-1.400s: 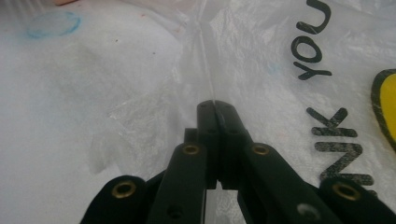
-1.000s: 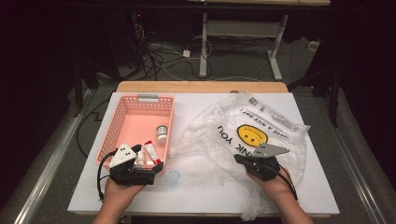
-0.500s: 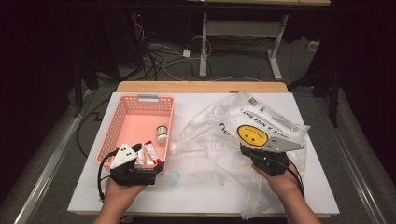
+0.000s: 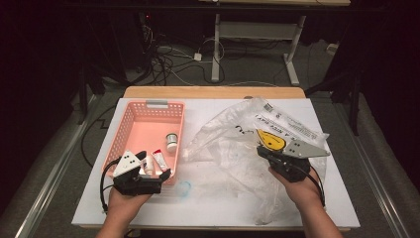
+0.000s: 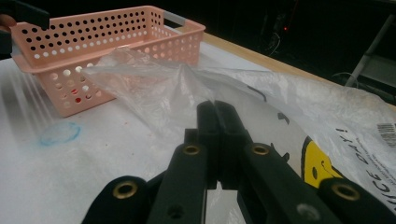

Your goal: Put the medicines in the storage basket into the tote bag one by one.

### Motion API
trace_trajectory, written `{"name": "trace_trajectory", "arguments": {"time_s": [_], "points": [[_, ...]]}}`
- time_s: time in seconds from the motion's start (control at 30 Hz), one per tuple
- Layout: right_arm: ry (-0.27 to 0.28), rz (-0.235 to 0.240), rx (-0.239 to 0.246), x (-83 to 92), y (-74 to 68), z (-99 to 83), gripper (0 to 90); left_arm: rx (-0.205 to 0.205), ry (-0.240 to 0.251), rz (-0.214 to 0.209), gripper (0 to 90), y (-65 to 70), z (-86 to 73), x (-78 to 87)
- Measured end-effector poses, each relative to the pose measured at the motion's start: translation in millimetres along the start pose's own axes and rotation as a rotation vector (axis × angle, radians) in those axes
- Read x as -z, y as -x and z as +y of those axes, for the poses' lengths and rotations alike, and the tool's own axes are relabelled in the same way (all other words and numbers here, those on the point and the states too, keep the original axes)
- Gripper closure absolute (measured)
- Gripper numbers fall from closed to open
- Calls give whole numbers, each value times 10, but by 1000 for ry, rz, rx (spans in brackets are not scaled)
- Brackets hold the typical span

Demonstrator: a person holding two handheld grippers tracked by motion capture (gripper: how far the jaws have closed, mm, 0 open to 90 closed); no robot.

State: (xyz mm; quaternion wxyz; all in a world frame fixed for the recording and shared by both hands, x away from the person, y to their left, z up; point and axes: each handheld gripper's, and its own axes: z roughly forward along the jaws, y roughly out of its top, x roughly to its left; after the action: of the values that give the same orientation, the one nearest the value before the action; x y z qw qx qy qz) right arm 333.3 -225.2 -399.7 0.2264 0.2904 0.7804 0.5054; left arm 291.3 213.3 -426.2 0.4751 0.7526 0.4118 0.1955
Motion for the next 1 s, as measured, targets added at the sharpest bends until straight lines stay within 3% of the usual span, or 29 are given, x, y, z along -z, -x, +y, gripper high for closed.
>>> {"name": "trace_trajectory", "arguments": {"time_s": [0.27,0.5,0.63,0.77,0.9,1.0], "points": [[25,-10,-23,39,74,22,900,64,7,76,0,-279,-8,122],[38,-9,-38,59,119,7,900,97,-29,132,0,-449,-60,233],[40,-1,-30,50,108,13,900,103,-39,131,0,-429,-36,224],[41,6,-30,27,96,34,900,102,-68,105,34,-405,96,179],[29,5,-35,-11,120,64,900,71,-126,86,213,-416,298,113],[21,1,-36,-40,140,86,900,93,-192,41,316,-482,431,27]]}}
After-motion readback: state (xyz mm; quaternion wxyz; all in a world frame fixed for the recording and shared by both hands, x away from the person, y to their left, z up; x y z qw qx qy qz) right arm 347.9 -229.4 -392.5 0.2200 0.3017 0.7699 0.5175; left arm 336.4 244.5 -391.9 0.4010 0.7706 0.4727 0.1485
